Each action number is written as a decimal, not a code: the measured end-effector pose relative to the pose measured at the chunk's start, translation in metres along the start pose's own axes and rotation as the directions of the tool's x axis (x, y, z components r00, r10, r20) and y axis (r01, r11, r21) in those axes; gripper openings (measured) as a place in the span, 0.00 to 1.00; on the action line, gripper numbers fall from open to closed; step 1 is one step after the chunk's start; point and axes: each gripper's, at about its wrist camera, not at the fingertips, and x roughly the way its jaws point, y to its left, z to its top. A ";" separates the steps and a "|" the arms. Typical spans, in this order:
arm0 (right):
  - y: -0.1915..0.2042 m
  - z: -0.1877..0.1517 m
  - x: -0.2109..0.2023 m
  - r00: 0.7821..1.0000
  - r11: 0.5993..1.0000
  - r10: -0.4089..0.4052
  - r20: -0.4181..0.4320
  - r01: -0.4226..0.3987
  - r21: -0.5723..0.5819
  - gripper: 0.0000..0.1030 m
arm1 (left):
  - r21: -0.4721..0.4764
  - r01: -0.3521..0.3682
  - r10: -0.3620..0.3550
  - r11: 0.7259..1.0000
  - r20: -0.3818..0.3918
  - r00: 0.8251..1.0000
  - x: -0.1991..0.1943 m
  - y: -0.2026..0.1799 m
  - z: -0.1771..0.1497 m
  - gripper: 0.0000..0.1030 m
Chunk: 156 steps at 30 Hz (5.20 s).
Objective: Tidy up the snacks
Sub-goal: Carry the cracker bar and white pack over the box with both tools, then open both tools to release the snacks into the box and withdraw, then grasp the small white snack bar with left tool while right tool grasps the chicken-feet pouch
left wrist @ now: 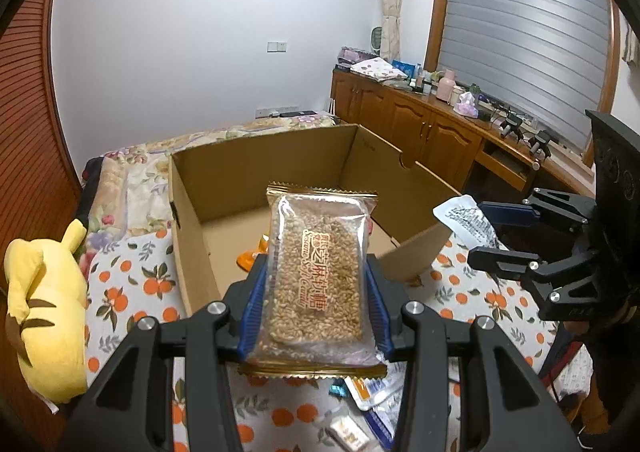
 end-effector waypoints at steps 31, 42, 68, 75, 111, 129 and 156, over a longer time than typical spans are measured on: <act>-0.048 0.052 0.109 0.995 0.997 0.066 -0.070 -0.064 0.031 0.53 | 0.021 -0.038 0.040 0.999 -0.128 0.991 0.098 0.030 0.040 0.45; -0.052 0.047 0.133 0.986 0.995 0.094 -0.141 -0.088 0.053 0.53 | 0.047 -0.042 0.048 0.998 -0.130 0.990 0.099 0.025 0.040 0.47; -0.034 0.039 0.045 0.998 0.995 0.064 -0.024 -0.062 0.076 0.61 | 0.042 -0.105 0.106 0.994 -0.033 0.994 0.024 0.001 0.016 0.63; -0.021 0.023 0.010 0.999 0.997 0.050 -0.006 -0.050 0.063 0.61 | 0.046 -0.090 0.091 0.995 -0.024 0.996 0.001 -0.018 -0.002 0.66; 0.005 -0.122 0.048 0.967 0.987 0.095 -0.236 -0.061 0.147 0.62 | -0.057 -0.078 0.065 0.995 -0.203 0.977 0.023 -0.026 -0.138 0.68; 0.007 -0.131 0.053 0.972 0.988 0.089 -0.219 -0.057 0.146 0.66 | -0.064 -0.113 0.096 0.992 -0.226 0.970 0.035 -0.024 -0.152 0.45; 0.019 -0.129 0.061 0.970 0.997 0.032 -0.241 -0.015 0.072 0.73 | -0.088 -0.142 0.126 0.986 -0.167 0.978 0.032 -0.011 -0.158 0.21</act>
